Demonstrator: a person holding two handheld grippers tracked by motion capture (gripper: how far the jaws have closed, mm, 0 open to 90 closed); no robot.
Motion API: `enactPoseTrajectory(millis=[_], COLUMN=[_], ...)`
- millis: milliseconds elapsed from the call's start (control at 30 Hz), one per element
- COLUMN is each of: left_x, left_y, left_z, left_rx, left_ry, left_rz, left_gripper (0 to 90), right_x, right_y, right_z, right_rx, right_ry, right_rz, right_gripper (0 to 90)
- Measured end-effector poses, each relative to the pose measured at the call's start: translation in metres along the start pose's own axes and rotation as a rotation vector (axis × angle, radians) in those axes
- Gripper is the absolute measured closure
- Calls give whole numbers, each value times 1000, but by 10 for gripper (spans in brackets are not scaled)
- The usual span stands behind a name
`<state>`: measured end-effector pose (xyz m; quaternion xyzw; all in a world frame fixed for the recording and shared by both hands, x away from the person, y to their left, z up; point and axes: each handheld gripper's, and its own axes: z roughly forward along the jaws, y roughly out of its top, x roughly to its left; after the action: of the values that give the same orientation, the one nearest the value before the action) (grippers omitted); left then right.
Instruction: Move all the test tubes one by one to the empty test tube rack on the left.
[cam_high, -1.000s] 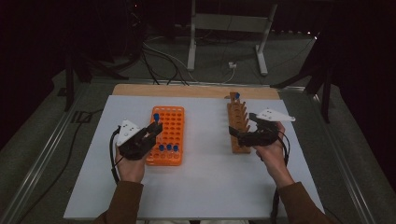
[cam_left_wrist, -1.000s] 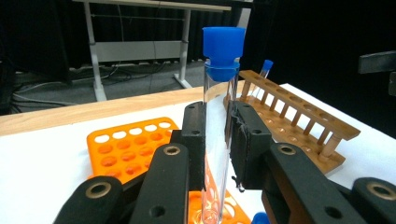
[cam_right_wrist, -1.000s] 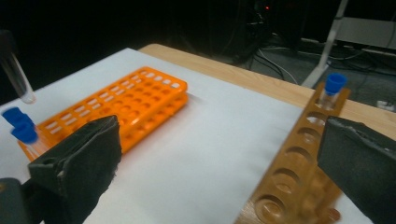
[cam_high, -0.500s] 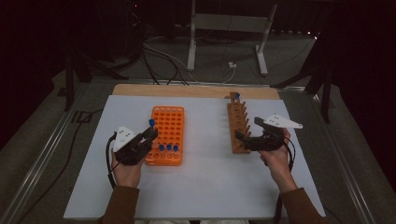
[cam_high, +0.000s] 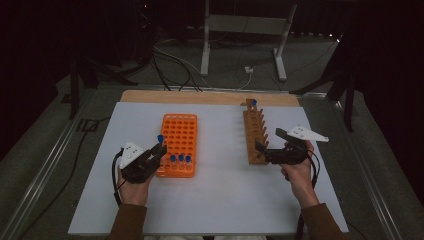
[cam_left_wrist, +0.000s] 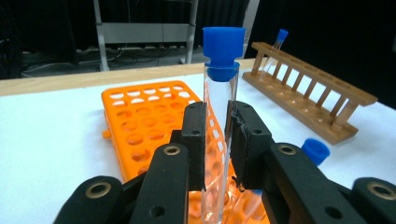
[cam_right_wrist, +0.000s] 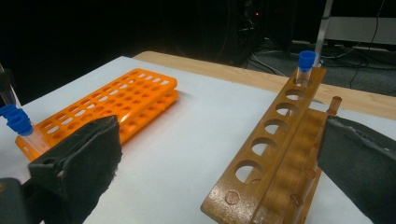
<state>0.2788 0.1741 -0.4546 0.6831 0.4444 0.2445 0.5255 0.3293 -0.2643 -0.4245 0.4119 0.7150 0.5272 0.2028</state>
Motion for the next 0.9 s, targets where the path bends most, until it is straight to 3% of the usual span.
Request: enactPoseTrajectory(millis=[300, 500, 667, 900], left_x=[1, -2, -3, 0], left_y=[-10, -12, -20, -28], left_z=[3, 9, 13, 10], left_rx=[30, 30, 72, 100], left_ry=[-3, -10, 0, 2], left_rz=[0, 27, 51, 46], left_gripper=[779, 780, 780, 780], right_x=[-3, -3, -2, -3], right_y=[-1, -2, -3, -5], right_z=[-3, -2, -2, -2], right_rx=[-6, -8, -4, 3], right_ry=[-5, -4, -2, -4], right_rz=[10, 13, 9, 2], right_gripper=[3, 3, 3, 3])
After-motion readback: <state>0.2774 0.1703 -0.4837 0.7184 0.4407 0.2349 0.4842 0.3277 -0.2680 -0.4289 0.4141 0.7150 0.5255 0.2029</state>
